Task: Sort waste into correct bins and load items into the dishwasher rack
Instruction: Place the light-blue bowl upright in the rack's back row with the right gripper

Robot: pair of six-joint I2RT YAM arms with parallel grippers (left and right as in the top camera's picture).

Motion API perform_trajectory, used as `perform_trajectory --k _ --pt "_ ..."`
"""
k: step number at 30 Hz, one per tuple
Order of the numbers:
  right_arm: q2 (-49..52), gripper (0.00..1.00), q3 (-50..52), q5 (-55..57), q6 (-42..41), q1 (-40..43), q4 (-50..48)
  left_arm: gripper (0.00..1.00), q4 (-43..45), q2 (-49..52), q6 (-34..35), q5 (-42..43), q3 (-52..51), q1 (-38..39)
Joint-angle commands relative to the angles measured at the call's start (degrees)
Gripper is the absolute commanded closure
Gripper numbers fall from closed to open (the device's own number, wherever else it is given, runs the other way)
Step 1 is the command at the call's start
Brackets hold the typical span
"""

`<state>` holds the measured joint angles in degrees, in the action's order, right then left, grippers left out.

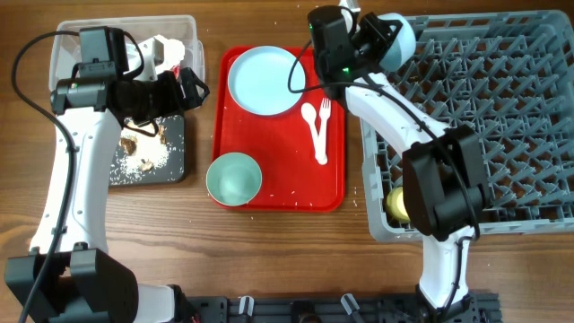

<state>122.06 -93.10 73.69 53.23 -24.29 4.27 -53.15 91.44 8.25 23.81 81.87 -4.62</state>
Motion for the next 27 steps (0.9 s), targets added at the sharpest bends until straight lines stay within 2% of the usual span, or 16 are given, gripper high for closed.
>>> perform_trajectory --k 1,5,13,25,26,27 --pt "1.2 0.96 -0.2 6.5 -0.9 1.4 0.1 0.0 0.1 -0.5 -0.1 0.1 0.4 -0.2" --pt "1.2 0.96 -0.2 6.9 -1.1 2.4 0.4 0.0 0.1 -0.5 -0.1 0.1 0.4 -0.2" --pt "1.2 0.96 -0.2 5.4 -11.3 2.6 9.2 0.0 0.1 -0.5 -0.1 0.1 0.4 -0.2" --pt "1.2 0.96 -0.2 -1.9 -14.6 0.2 17.8 0.0 0.1 -0.5 -0.1 0.1 0.4 -0.2" --pt "1.2 0.95 -0.2 -1.9 -14.6 -0.1 17.1 0.0 0.1 -0.5 -0.1 0.1 0.4 -0.2" --pt "1.2 0.85 -0.2 -1.9 -14.6 -0.3 16.7 0.0 0.1 -0.5 -0.1 0.1 0.4 -0.2"
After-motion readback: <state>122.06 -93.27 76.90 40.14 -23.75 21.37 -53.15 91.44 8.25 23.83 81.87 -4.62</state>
